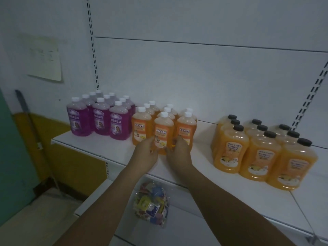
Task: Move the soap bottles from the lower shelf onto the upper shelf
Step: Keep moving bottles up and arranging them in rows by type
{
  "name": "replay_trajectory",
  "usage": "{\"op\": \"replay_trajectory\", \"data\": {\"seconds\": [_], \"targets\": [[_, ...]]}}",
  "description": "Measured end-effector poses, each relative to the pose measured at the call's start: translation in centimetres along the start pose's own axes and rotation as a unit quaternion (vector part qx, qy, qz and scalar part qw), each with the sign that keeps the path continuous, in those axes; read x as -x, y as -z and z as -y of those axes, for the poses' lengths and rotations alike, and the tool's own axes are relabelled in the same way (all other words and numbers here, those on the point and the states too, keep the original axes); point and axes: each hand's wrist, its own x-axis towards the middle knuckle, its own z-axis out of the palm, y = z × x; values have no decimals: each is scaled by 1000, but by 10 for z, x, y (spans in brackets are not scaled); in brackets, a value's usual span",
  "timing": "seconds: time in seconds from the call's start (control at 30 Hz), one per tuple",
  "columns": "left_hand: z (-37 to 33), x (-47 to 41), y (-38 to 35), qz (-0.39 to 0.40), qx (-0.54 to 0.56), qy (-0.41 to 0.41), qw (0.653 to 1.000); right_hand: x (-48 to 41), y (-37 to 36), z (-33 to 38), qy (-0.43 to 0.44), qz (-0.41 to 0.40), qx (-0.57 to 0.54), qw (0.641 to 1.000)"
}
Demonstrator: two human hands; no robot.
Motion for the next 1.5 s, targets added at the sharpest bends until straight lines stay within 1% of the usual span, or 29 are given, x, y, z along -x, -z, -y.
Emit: {"op": "replay_trajectory", "data": {"seconds": [0.13, 0.33, 0.43, 0.53, 0.63, 0.77, 0.87, 0.93, 1.03, 1.13, 1.17, 1.23, 1.37, 1.5], "targets": [[-5, 0, 2, 18, 8, 8, 1000, -5, -3, -3, 2, -1, 14, 1000], [-17, 8, 5, 18, 14, 9, 1000, 1, 8, 4, 22, 22, 17, 999], [-22, 20, 5, 10, -21, -7, 1000, 28, 31, 15, 21, 37, 29, 999], [-33, 40, -4, -1, -88, -7, 996, 65, 63, 15, 16, 48, 105, 993], [-63, 74, -24, 26, -127, -34, 991, 115, 110, 6, 9, 70, 120, 990], [-102, 133, -62, 120, -117, -72, 983, 199, 191, -14, 6, 69, 146, 987], [-126, 174, -103, 191, -131, -103, 967, 259, 249, -38, -58, 54, 187, 979], [-136, 197, -137, 264, -155, -96, 947, 299, 285, -56, -110, 46, 212, 970], [-141, 224, -198, 374, -179, -98, 905, 352, 331, -83, -188, 39, 223, 956], [-152, 249, -262, 471, -191, -131, 852, 395, 364, -113, -230, 32, 236, 944], [-157, 256, -284, 486, -198, -148, 838, 407, 374, -127, -240, 27, 242, 940], [-164, 267, -326, 496, -204, -161, 828, 425, 392, -157, -260, 10, 254, 932], [-174, 276, -415, 504, -225, -150, 820, 449, 430, -227, -294, -18, 271, 917], [-176, 275, -513, 530, -268, -130, 794, 451, 473, -306, -345, -5, 266, 900]]}}
